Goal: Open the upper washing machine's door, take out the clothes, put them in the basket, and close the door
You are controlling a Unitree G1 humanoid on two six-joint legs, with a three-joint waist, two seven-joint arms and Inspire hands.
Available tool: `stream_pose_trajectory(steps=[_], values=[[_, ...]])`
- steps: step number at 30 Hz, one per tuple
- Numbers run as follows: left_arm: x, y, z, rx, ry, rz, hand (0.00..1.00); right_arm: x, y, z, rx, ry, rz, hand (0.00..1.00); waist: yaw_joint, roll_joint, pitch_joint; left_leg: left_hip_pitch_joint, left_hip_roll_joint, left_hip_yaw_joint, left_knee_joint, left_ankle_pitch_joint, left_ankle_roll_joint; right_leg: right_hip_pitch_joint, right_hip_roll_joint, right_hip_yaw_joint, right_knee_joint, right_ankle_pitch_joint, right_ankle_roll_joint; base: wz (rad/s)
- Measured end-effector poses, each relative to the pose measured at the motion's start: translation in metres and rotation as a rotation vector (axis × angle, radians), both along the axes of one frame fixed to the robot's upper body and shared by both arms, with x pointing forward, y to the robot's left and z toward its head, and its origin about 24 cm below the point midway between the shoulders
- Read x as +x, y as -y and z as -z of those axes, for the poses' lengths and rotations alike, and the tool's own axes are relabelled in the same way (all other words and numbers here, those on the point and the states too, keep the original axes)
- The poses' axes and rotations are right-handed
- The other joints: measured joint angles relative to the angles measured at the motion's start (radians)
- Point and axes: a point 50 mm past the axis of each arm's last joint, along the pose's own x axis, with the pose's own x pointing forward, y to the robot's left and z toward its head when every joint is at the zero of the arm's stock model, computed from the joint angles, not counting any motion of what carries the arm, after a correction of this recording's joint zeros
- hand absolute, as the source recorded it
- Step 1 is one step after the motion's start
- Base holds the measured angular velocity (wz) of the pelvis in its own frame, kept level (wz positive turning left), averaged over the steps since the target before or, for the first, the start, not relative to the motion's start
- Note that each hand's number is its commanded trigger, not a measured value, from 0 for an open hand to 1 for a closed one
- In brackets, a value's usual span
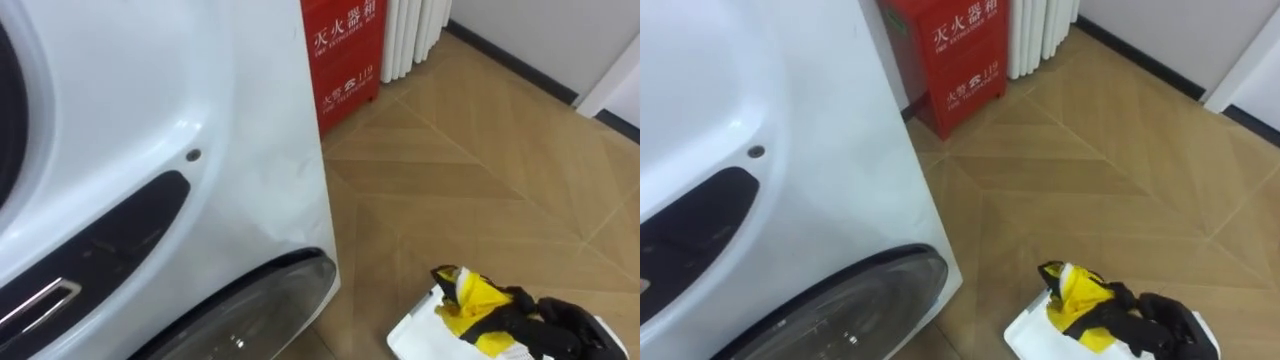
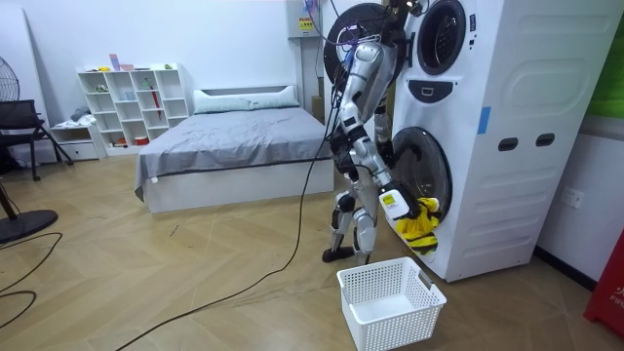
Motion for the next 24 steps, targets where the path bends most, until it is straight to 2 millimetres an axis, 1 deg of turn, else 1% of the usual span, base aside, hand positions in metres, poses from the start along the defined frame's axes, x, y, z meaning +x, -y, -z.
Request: stream_pose_trajectory(steps=[10, 16, 24], values=[[0.0015, 0.0011, -0.0004, -0.007, 0.018, 0.009, 0.0, 0.0004, -0.003, -0.0008, -0.009, 0.029, -0.023, 0.0, 0.0, 0.0, -0.0002, 0.0, 0.0, -0.012, 0.001, 0.0, 0.0, 0.007, -0.005, -0.011, -0.007, 0.0, 0.0, 0.03], [0.0023, 0.002, -0.0007, -0.008, 0.032, 0.02, 0.0, -0.0042, -0.0017, 0.0006, -0.023, 0.026, -0.013, 0.0, 0.0, -0.001, -0.0007, 0.0, 0.0, -0.026, 0.001, 0.001, 0.002, 0.012, -0.01, -0.023, -0.013, 0.0, 0.0, 0.05], [0.0028, 0.0016, -0.0012, -0.009, 0.046, 0.024, 0.0, -0.0046, -0.0009, -0.0018, -0.05, 0.037, 0.0, 0.0, -0.007, -0.007, -0.0019, 0.001, -0.003, -0.038, 0.006, 0.004, 0.006, 0.017, -0.017, -0.031, -0.014, -0.001, 0.001, 0.03]])
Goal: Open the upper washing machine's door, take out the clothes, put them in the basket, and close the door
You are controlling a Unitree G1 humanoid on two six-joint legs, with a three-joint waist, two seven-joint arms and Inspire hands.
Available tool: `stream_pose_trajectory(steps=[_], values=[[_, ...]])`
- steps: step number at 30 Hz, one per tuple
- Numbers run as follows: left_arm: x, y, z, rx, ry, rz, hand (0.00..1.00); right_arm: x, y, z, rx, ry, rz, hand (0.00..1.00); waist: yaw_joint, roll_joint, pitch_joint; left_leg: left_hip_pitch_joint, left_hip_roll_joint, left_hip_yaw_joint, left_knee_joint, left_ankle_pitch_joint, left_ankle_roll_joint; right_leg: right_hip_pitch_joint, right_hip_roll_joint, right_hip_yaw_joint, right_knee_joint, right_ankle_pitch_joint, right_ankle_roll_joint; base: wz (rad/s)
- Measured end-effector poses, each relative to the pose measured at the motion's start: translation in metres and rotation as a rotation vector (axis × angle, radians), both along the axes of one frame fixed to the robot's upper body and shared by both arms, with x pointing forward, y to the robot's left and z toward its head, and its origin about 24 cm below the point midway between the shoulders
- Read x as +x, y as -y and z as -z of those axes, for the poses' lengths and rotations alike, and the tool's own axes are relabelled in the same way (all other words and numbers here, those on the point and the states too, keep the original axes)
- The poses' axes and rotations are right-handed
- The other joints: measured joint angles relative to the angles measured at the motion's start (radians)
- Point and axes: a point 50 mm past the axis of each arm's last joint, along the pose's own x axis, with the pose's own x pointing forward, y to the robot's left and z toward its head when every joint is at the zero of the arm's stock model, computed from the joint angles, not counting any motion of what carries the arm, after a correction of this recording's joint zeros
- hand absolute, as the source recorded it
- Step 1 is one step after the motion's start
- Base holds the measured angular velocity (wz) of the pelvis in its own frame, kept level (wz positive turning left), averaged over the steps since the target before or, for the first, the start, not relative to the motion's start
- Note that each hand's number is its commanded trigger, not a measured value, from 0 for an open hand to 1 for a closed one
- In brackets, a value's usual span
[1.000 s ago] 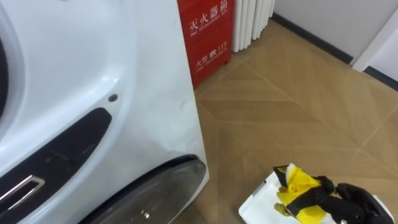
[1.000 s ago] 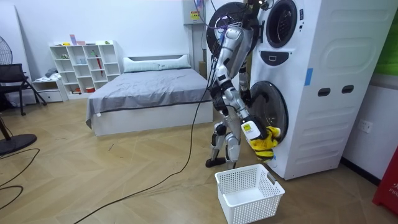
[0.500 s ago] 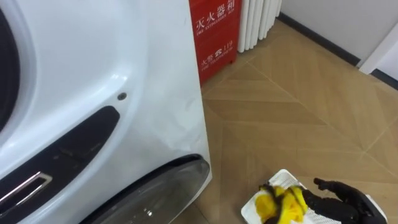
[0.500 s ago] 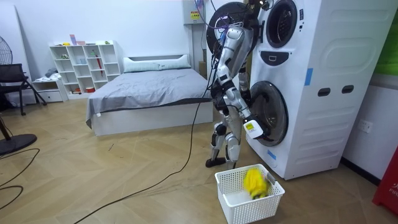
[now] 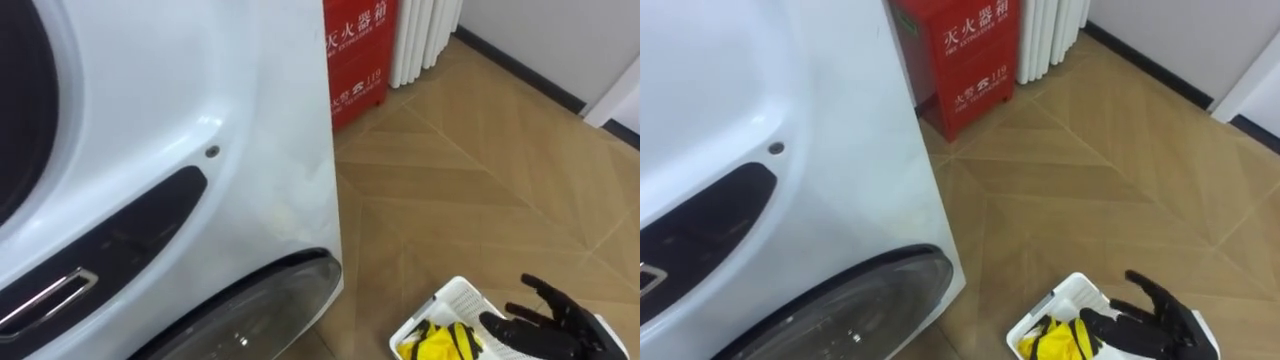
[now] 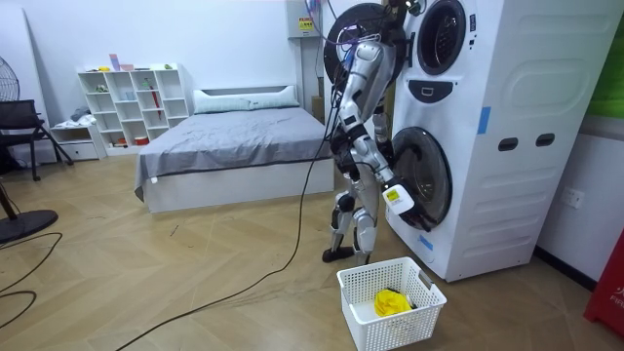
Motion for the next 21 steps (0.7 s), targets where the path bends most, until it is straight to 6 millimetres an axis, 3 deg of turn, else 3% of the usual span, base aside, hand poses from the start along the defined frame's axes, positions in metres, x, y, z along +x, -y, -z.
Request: stream_pose_trajectory(steps=[8, 13, 17, 21], values=[[-0.003, -0.001, 0.001, 0.004, -0.006, 0.009, 0.0, -0.004, 0.003, 0.001, -0.033, -0.018, 0.005, 0.0, -0.006, -0.002, -0.0007, 0.009, 0.0, -0.001, -0.006, 0.0, 0.0, 0.01, 0.002, -0.003, -0.002, 0.0, 0.0, 0.0], [-0.006, 0.0, 0.002, -0.012, -0.016, 0.015, 0.0, -0.022, 0.004, 0.012, -0.031, -0.073, 0.02, 0.0, -0.004, -0.004, -0.0005, 0.05, 0.01, -0.015, -0.011, 0.0, -0.001, 0.065, 0.001, -0.022, -0.023, -0.003, -0.005, 0.09], [-0.013, 0.004, 0.004, -0.022, -0.021, 0.025, 0.0, -0.047, -0.007, 0.039, -0.023, -0.211, -0.009, 0.0, 0.007, -0.017, -0.0041, 0.127, 0.016, -0.039, -0.036, 0.0, -0.011, 0.147, 0.003, -0.049, -0.039, -0.017, -0.013, 0.16], [-0.018, 0.018, 0.008, -0.039, -0.005, 0.038, 0.0, -0.073, -0.023, 0.06, 0.016, -0.316, -0.038, 0.0, 0.047, -0.03, -0.0079, 0.188, 0.017, -0.084, -0.053, 0.003, -0.018, 0.215, -0.004, -0.09, -0.043, -0.038, -0.019, 0.27]])
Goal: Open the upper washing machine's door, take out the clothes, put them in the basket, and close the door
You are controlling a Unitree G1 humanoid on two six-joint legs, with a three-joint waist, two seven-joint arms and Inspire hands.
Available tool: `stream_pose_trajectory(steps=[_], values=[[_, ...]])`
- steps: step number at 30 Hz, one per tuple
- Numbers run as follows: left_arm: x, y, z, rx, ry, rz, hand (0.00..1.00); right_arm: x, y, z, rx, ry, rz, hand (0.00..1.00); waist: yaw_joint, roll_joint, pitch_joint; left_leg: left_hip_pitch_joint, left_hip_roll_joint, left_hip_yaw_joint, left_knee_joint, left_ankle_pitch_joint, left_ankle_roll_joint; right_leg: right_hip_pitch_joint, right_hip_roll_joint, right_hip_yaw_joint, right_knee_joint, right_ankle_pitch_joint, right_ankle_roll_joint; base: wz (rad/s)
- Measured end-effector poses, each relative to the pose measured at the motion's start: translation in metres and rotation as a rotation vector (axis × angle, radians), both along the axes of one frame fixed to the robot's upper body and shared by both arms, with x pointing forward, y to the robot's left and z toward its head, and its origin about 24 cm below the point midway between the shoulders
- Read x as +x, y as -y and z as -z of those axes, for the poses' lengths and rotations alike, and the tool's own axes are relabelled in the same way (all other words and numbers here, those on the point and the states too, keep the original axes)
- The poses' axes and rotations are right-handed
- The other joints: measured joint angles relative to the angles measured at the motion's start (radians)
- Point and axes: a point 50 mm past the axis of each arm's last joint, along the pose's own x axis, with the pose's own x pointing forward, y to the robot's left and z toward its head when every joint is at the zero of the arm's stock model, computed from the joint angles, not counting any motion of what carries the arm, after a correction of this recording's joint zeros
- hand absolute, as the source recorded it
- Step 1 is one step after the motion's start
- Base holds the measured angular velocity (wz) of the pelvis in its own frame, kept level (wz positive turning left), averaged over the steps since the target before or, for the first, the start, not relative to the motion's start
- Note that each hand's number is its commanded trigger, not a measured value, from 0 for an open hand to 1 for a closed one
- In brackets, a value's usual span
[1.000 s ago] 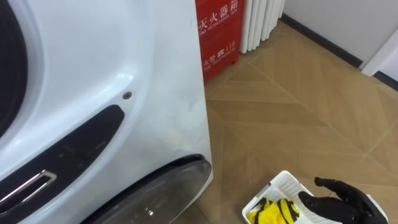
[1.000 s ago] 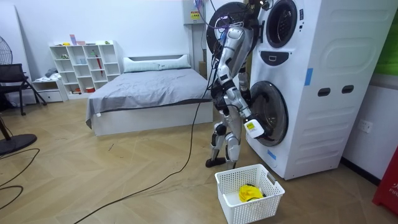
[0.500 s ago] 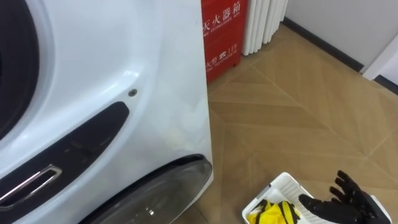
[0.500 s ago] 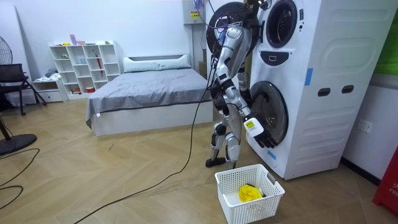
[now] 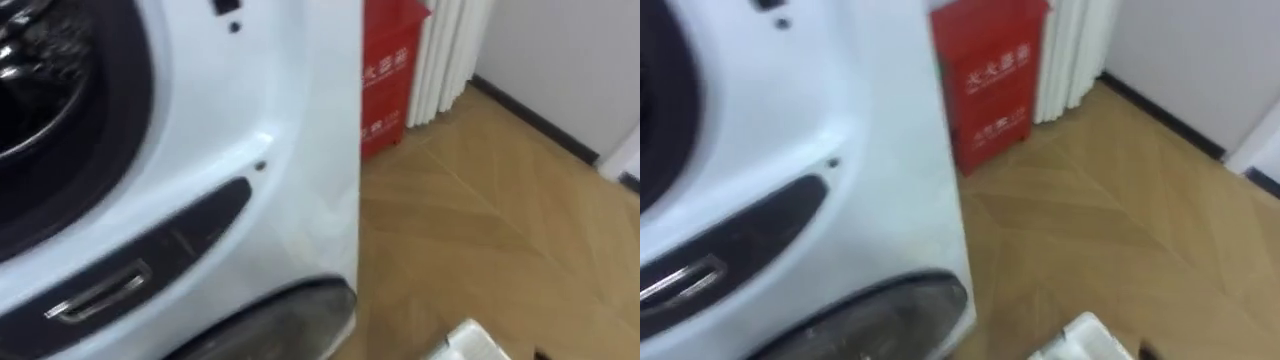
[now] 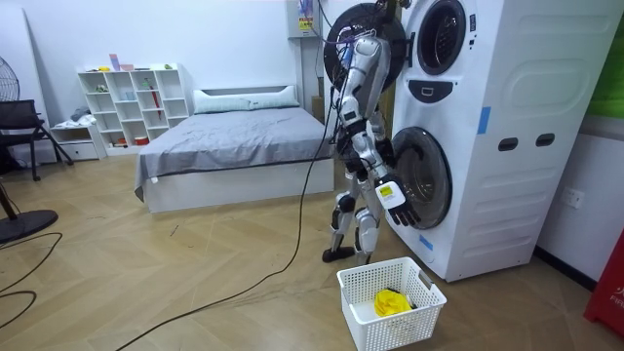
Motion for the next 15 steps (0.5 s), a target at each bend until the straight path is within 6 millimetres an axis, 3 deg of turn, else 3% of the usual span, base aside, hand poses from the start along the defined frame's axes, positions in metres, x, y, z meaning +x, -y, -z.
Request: stream_pose_trajectory(steps=[2, 6, 9, 13, 15], values=[[-0.002, 0.005, 0.001, -0.009, 0.008, 0.005, 0.0, -0.006, -0.008, 0.01, 0.014, -0.052, 0.0, 0.0, 0.009, -0.012, -0.0037, 0.017, 0.001, -0.03, -0.002, 0.001, -0.002, 0.034, -0.002, -0.029, -0.024, -0.001, -0.002, 0.41], [-0.002, 0.009, 0.001, -0.005, 0.018, 0.027, 0.0, -0.028, -0.023, 0.032, 0.069, -0.182, 0.037, 0.0, 0.054, -0.064, -0.0126, 0.049, 0.006, -0.087, -0.001, 0.005, -0.008, 0.103, -0.016, -0.083, -0.061, -0.006, -0.009, 0.43], [-0.016, 0.012, 0.005, -0.014, -0.012, 0.013, 0.0, -0.041, -0.026, 0.041, 0.091, -0.264, 0.059, 0.0, 0.083, -0.083, -0.0193, 0.078, 0.011, -0.124, -0.001, 0.005, -0.008, 0.164, -0.021, -0.116, -0.101, -0.006, -0.01, 0.39], [-0.029, 0.007, 0.007, -0.017, -0.036, -0.051, 0.0, -0.057, -0.029, 0.049, 0.103, -0.349, 0.078, 0.0, 0.13, -0.099, -0.017, 0.107, 0.017, -0.168, -0.002, 0.005, -0.009, 0.219, -0.027, -0.146, -0.135, -0.006, -0.01, 0.27], [-0.037, 0.001, 0.008, -0.012, -0.046, -0.104, 0.0, -0.066, -0.03, 0.052, 0.115, -0.397, 0.083, 0.0, 0.139, -0.109, -0.0103, 0.124, 0.016, -0.197, -0.005, 0.005, -0.009, 0.256, -0.034, -0.176, -0.152, -0.01, -0.008, 0.39]])
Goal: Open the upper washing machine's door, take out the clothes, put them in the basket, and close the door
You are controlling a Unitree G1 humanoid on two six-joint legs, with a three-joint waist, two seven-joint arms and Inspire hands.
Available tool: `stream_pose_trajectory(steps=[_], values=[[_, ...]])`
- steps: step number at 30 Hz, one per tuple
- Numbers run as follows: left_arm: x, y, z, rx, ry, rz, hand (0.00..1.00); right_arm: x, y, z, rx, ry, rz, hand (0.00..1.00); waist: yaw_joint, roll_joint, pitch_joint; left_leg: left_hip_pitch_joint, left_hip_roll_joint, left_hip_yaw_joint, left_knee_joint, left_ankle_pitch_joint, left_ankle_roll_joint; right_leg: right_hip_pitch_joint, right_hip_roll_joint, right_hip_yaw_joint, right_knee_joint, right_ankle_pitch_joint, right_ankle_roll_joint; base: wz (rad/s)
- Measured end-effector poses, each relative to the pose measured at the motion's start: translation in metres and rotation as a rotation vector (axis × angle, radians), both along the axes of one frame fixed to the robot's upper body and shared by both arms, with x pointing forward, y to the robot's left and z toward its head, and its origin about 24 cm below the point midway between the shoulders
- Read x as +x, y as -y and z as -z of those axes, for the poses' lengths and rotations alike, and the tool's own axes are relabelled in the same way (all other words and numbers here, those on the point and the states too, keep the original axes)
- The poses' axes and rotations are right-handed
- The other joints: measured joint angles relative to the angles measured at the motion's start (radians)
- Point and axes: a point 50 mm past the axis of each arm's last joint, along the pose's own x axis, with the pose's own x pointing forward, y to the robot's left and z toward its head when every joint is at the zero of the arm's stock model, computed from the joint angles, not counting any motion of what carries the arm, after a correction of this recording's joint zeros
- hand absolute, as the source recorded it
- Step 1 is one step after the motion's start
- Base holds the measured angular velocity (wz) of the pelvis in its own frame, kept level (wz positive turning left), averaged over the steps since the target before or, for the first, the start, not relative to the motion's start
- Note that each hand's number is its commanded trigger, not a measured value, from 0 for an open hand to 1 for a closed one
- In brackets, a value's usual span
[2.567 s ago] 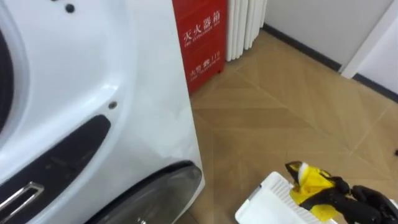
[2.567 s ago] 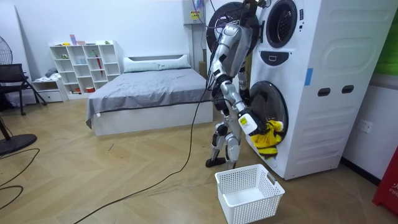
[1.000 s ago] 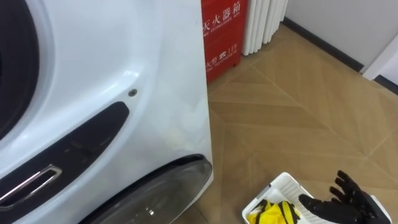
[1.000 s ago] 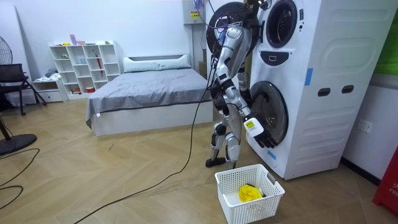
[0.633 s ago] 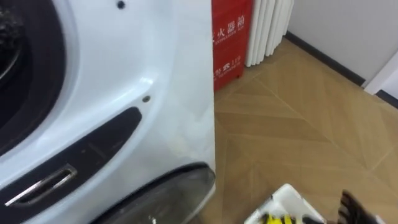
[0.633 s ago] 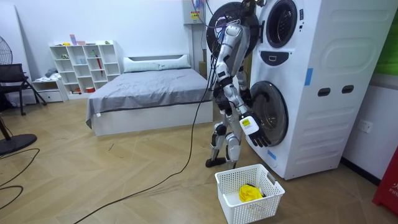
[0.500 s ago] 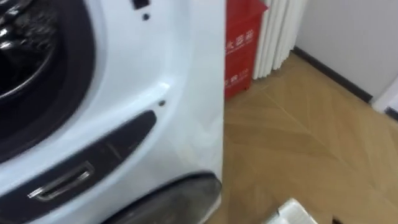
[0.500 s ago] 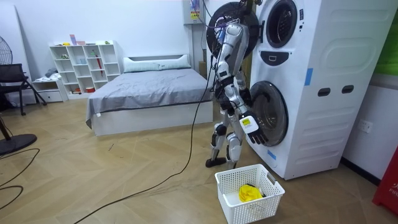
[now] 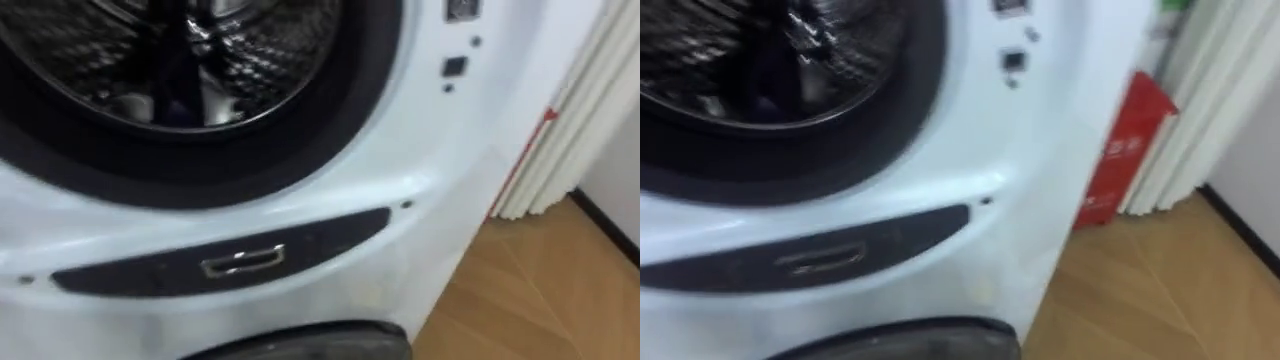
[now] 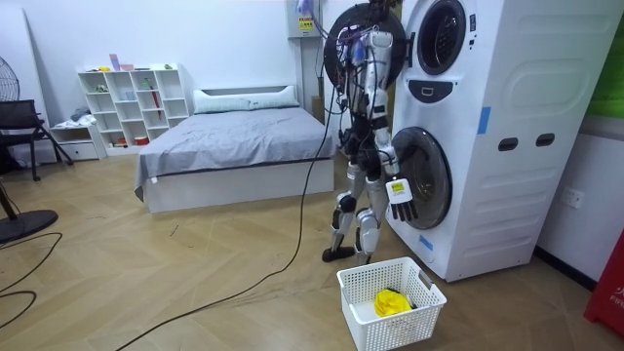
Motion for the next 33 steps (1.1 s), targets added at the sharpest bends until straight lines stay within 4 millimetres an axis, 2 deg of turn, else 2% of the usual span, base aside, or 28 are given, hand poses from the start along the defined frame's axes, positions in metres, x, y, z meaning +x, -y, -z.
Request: stream_pose_trajectory(steps=[3, 7, 11, 17, 19, 23, 26, 29, 31, 33], values=[[-0.009, -0.006, 0.0, 0.006, -0.011, -0.059, 0.0, -0.008, -0.004, 0.003, 0.021, -0.04, 0.004, 0.0, 0.026, -0.011, 0.0037, 0.015, -0.002, -0.029, -0.002, 0.0, 0.0, 0.026, -0.007, -0.027, -0.002, -0.01, 0.002, 0.33], [-0.018, -0.01, 0.0, 0.012, -0.022, -0.1, 0.0, -0.009, -0.01, 0.005, 0.036, -0.058, -0.025, 0.0, 0.052, -0.021, 0.0038, 0.025, -0.004, -0.076, -0.002, 0.0, 0.0, 0.055, -0.014, -0.066, -0.018, -0.015, 0.003, 0.33], [-0.025, -0.015, 0.0, 0.047, -0.036, -0.105, 0.0, 0.004, -0.015, 0.004, 0.044, -0.031, -0.046, 0.0, 0.093, -0.028, 0.0059, 0.037, -0.007, -0.107, -0.002, -0.001, -0.001, 0.069, -0.018, -0.081, -0.016, -0.021, 0.003, 0.15], [-0.031, -0.019, -0.001, 0.108, -0.043, -0.121, 0.0, 0.018, -0.018, 0.002, 0.019, -0.012, -0.123, 0.0, 0.129, -0.025, 0.0064, 0.052, -0.005, -0.117, -0.015, -0.002, -0.001, 0.091, -0.018, -0.099, -0.016, -0.021, 0.003, 0.08], [-0.034, -0.018, -0.001, 0.111, -0.05, -0.124, 0.0, 0.019, -0.018, 0.002, 0.009, -0.014, -0.129, 0.0, 0.129, -0.023, 0.0062, 0.051, -0.005, -0.12, -0.015, -0.002, -0.002, 0.095, -0.017, -0.101, -0.015, -0.021, 0.003, 0.03], [-0.033, -0.018, -0.001, 0.125, -0.048, -0.128, 0.0, 0.01, -0.019, 0.004, 0.002, -0.037, -0.126, 0.0, 0.122, -0.018, 0.0008, 0.053, -0.005, -0.124, -0.014, -0.003, -0.002, 0.099, -0.012, -0.101, -0.015, -0.022, 0.003, 0.0], [-0.033, -0.018, -0.001, 0.133, -0.046, -0.122, 0.0, 0.005, -0.019, 0.005, -0.001, -0.05, -0.128, 0.0, 0.1, -0.012, 0.0008, 0.058, -0.005, -0.127, -0.014, -0.003, -0.002, 0.105, -0.013, -0.105, -0.015, -0.022, 0.003, 0.02], [-0.033, -0.02, -0.002, 0.15, -0.052, -0.093, 0.0, -0.006, -0.019, 0.007, 0.008, -0.075, -0.124, 0.0, 0.099, -0.007, 0.0019, 0.065, 0.001, -0.124, -0.011, -0.006, -0.008, 0.11, -0.006, -0.102, -0.011, -0.025, -0.002, -0.03], [-0.031, -0.022, -0.003, 0.167, -0.051, -0.054, 0.0, -0.012, -0.019, 0.007, 0.016, -0.088, -0.122, 0.0, 0.101, -0.008, 0.001, 0.063, 0.008, -0.118, 0.002, -0.013, -0.014, 0.107, -0.001, -0.097, -0.003, -0.029, -0.008, -0.14], [-0.031, -0.021, -0.003, 0.167, -0.062, -0.028, 0.0, -0.009, -0.019, 0.007, 0.016, -0.08, -0.121, 0.0, 0.101, -0.003, 0.0003, 0.025, 0.029, -0.098, 0.099, -0.052, -0.03, 0.079, 0.016, -0.082, 0.023, -0.039, -0.024, -0.32]])
